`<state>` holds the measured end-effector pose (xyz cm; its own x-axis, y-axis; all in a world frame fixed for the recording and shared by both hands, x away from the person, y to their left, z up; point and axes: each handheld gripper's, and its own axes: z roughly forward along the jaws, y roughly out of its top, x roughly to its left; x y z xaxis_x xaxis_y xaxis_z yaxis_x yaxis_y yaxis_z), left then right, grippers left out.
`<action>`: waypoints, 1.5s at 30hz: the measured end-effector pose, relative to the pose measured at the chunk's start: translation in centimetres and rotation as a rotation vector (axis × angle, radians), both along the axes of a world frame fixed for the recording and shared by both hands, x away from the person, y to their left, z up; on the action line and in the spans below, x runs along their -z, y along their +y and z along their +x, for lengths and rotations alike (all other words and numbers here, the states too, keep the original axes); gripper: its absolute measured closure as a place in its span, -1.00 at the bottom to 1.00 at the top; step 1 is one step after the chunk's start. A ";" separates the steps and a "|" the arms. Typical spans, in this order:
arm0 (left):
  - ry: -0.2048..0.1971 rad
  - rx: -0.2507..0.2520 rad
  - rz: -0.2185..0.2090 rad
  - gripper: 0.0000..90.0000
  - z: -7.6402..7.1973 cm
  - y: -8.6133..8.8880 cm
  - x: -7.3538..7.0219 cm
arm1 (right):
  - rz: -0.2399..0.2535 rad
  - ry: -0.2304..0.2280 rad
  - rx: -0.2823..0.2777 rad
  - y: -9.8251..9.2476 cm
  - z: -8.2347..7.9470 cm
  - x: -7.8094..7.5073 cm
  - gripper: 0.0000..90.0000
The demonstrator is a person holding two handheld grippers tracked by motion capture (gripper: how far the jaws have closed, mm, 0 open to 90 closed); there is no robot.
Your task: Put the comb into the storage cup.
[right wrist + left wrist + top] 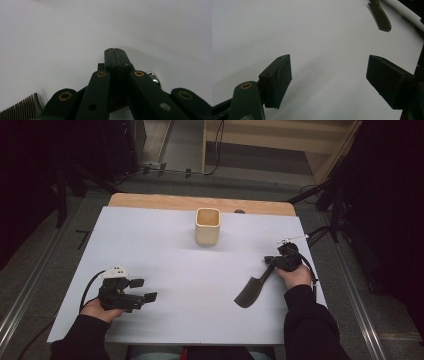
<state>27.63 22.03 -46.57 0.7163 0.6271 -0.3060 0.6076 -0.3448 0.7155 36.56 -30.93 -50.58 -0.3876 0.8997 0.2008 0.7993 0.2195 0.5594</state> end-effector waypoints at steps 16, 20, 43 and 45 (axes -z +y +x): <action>-0.003 -0.004 0.001 -0.53 0.0 0.1 0.0 | 0.023 0.027 -0.002 -0.7 -0.6 0.1 0.94; -0.003 -0.002 0.000 -0.53 0.0 0.1 0.0 | 0.036 0.030 -0.011 -1.1 -0.8 0.1 0.94; -0.004 -0.004 -0.001 -0.53 0.0 0.1 -0.1 | 0.012 0.078 -0.026 -1.8 -3.0 -0.2 0.94; -0.004 -0.005 -0.001 -0.53 0.1 0.1 -0.1 | 0.013 0.083 -0.028 -1.7 -3.2 -0.3 0.94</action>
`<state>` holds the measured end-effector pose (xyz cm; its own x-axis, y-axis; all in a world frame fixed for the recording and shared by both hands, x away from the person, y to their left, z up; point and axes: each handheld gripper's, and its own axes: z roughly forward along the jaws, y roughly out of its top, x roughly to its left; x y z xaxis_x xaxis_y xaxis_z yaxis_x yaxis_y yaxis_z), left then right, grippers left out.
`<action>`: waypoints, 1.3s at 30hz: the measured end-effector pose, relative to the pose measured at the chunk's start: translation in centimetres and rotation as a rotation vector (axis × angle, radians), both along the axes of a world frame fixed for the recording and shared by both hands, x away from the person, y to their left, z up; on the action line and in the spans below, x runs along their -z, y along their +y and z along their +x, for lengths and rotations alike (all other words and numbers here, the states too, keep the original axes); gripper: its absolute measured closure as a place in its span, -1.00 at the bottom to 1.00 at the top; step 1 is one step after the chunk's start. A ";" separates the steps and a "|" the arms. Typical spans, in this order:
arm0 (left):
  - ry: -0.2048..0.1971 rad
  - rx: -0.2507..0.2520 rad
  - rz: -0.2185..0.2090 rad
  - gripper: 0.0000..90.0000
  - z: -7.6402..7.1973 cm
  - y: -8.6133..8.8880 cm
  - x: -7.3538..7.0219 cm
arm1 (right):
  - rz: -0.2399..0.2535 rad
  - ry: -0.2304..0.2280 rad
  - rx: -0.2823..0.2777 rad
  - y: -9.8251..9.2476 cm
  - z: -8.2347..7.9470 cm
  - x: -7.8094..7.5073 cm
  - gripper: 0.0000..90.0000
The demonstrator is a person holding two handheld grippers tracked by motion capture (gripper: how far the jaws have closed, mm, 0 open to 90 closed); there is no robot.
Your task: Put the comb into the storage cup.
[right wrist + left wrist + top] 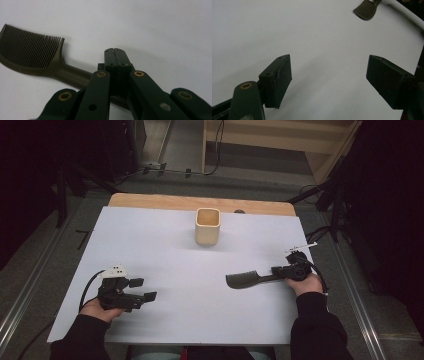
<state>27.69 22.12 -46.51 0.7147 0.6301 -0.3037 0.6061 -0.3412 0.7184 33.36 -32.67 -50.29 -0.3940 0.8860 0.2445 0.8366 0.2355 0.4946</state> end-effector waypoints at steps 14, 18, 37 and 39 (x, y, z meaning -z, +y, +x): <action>0.000 0.000 -0.001 -0.53 0.0 0.0 0.0 | -0.004 0.024 -0.021 0.3 -0.9 -0.1 0.94; -0.001 0.001 -0.001 -0.53 0.0 0.0 0.0 | -0.007 0.028 -0.026 0.4 -1.2 -0.1 0.94; -0.002 0.002 0.000 -0.53 0.0 0.0 0.0 | -0.005 0.038 -0.064 1.1 -2.4 -0.1 0.94; -0.001 0.002 -0.001 -0.53 0.0 0.0 0.0 | -0.004 0.043 -0.059 1.2 -2.5 -0.2 0.94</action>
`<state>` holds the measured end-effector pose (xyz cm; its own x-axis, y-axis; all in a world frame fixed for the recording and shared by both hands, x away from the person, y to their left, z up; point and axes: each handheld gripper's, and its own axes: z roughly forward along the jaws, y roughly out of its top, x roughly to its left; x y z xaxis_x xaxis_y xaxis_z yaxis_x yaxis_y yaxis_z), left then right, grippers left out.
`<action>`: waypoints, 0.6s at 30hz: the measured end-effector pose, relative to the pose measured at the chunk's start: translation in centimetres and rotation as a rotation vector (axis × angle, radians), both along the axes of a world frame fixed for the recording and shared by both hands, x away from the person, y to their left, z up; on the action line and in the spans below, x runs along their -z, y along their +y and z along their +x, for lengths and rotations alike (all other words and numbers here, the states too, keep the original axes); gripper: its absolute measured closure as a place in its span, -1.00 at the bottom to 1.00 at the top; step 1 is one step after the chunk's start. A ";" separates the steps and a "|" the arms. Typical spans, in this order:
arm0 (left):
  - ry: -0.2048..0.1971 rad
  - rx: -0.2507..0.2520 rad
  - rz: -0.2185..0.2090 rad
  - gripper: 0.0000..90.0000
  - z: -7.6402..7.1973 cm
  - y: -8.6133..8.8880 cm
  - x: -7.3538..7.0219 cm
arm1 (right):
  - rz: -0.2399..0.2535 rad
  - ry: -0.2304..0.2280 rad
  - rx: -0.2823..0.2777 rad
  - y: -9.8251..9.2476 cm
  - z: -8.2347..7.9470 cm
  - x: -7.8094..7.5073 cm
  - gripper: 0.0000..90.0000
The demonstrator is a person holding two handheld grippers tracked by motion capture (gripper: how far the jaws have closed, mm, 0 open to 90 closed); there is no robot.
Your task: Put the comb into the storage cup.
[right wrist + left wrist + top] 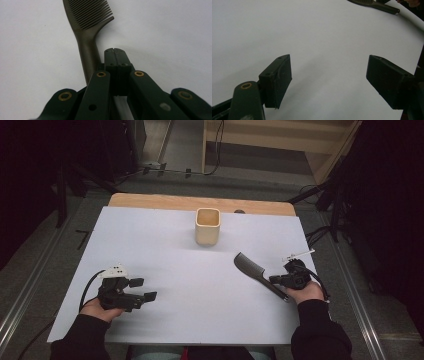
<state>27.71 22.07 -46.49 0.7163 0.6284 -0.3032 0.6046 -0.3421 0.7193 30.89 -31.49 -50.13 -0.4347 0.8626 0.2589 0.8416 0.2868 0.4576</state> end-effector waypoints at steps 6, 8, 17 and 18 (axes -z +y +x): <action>0.000 -0.001 0.000 -0.53 0.0 0.0 0.0 | -0.001 0.004 -0.003 0.1 -0.1 0.0 0.94; 0.000 0.000 0.000 -0.53 0.0 0.0 0.0 | 0.000 0.004 -0.003 0.1 -0.1 0.0 0.94; 0.001 0.001 -0.001 -0.53 0.0 0.0 0.0 | 0.050 -0.023 0.026 -0.5 -0.2 -0.4 0.73; 0.000 -0.001 -0.001 -0.53 0.0 0.0 0.0 | 0.074 -0.040 0.037 -0.6 -0.2 -0.7 0.73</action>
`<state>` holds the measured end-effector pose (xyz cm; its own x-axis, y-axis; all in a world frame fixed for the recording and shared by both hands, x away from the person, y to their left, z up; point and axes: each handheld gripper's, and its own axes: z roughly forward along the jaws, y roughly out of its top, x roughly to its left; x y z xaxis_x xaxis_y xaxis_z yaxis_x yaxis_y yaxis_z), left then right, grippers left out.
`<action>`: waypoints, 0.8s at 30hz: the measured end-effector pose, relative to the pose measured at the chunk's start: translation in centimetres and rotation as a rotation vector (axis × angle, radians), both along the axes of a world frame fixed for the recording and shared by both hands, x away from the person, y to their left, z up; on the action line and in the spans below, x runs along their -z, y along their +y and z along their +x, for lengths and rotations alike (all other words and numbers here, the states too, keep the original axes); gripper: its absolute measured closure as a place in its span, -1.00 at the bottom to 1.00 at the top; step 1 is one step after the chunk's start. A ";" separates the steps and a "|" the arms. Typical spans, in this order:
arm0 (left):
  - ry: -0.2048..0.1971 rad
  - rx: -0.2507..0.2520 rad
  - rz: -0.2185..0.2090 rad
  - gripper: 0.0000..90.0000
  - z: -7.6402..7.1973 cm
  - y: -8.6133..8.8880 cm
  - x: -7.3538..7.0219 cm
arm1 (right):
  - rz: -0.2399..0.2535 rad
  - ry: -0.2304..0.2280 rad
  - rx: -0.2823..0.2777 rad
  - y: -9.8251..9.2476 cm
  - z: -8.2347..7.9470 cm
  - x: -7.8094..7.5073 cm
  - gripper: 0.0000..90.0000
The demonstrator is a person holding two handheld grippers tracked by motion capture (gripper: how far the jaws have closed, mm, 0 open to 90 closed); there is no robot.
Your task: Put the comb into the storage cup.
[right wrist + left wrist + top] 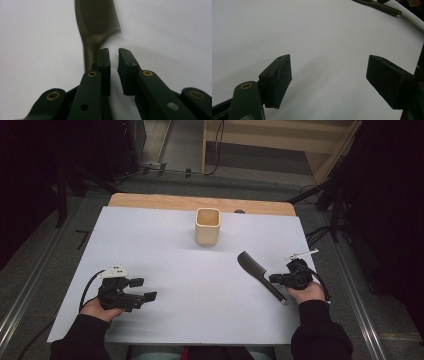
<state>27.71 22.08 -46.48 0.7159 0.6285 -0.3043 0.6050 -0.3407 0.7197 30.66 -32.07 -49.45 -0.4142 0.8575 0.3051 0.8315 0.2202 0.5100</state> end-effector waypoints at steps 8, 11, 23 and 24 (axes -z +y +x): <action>-0.001 0.003 0.002 -0.53 0.0 0.0 0.0 | 0.060 -0.112 -0.010 0.9 -1.0 -2.0 0.41; 0.000 0.002 0.001 -0.53 0.0 0.0 0.0 | 0.063 -0.132 -0.043 1.7 -1.4 -2.3 0.25; 0.003 0.004 -0.002 -0.53 0.0 -0.1 0.0 | 0.134 -0.179 -0.106 3.6 -3.4 -2.8 -0.06; 0.003 0.005 -0.002 -0.53 0.0 0.0 0.0 | 0.135 -0.175 -0.115 3.7 -3.6 -2.8 -0.08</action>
